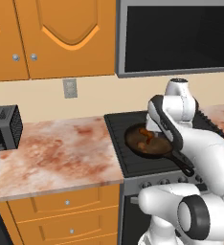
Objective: Take the chicken drumsticks from the pan and place one on each plate on the dining counter.
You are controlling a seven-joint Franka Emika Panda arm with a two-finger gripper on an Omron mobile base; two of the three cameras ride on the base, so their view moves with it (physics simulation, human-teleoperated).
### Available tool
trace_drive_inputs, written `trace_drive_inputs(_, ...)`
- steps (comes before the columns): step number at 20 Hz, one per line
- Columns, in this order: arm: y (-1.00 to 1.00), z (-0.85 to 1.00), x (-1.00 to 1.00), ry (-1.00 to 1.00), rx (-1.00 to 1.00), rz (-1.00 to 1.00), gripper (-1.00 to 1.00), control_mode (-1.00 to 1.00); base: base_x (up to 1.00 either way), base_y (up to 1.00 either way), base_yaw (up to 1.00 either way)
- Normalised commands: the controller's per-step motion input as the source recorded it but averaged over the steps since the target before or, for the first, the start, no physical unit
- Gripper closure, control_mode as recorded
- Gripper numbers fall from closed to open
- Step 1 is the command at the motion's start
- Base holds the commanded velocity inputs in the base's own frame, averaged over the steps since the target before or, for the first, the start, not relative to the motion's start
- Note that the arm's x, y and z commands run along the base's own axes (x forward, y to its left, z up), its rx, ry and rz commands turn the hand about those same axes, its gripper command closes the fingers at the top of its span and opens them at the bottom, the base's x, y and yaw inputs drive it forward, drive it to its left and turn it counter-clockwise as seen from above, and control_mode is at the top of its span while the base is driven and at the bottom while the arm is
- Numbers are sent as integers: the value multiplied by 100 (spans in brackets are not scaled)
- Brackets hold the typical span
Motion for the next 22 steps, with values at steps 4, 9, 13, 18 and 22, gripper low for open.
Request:
trace_drive_inputs(4, 0, -34, 48, 0, -1, -26, -100, -100, 0, 0, 0)
trace_drive_inputs(9, 0, -27, 49, 1, 0, -18, -100, -100, 0, 0, 0)
trace_drive_inputs(13, 5, -31, 38, 0, -1, -6, -100, -100, 0, 0, 0)
trace_drive_inputs(18, 3, -32, 32, 0, -3, -3, -100, -100, 0, 0, 0)
trace_drive_inputs(22, 0, -27, 35, 0, -1, 0, -100, -100, 0, 0, 0)
